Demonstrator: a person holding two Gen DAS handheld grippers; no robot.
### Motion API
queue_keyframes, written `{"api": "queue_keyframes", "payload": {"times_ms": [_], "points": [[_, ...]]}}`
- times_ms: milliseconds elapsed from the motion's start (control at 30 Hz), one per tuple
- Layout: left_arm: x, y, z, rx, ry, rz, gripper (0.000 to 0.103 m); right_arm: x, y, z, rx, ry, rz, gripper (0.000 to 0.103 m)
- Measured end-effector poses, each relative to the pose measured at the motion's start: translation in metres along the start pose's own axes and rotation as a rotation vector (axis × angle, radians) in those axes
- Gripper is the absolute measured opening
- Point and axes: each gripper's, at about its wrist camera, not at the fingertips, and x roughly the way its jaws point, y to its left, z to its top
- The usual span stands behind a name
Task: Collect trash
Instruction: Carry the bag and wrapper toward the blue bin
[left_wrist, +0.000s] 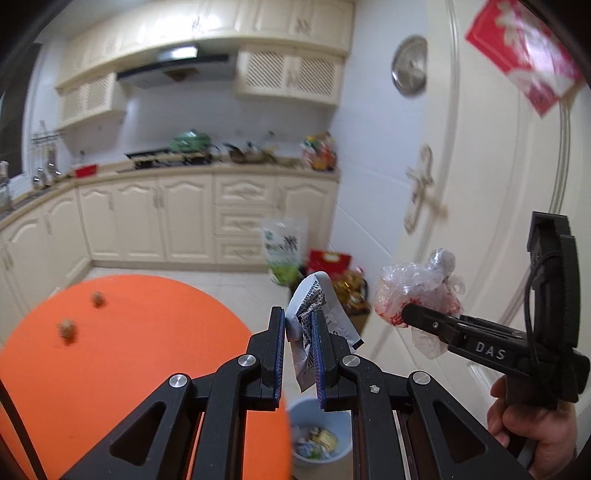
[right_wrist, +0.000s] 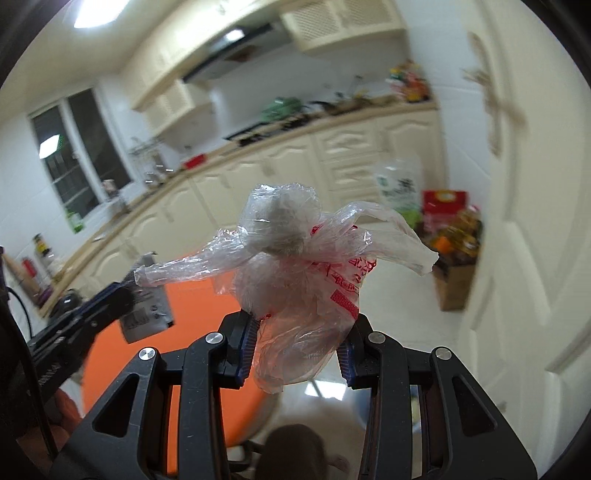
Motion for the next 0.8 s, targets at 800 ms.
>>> {"api": "queue_keyframes", "payload": {"times_ms": [800], "points": [[0.281, -0.052, -0.014, 0.094, 0.543, -0.063, 0.01, 0.193, -0.218, -0.119, 0.391, 0.448, -0.128, 0.035]]}}
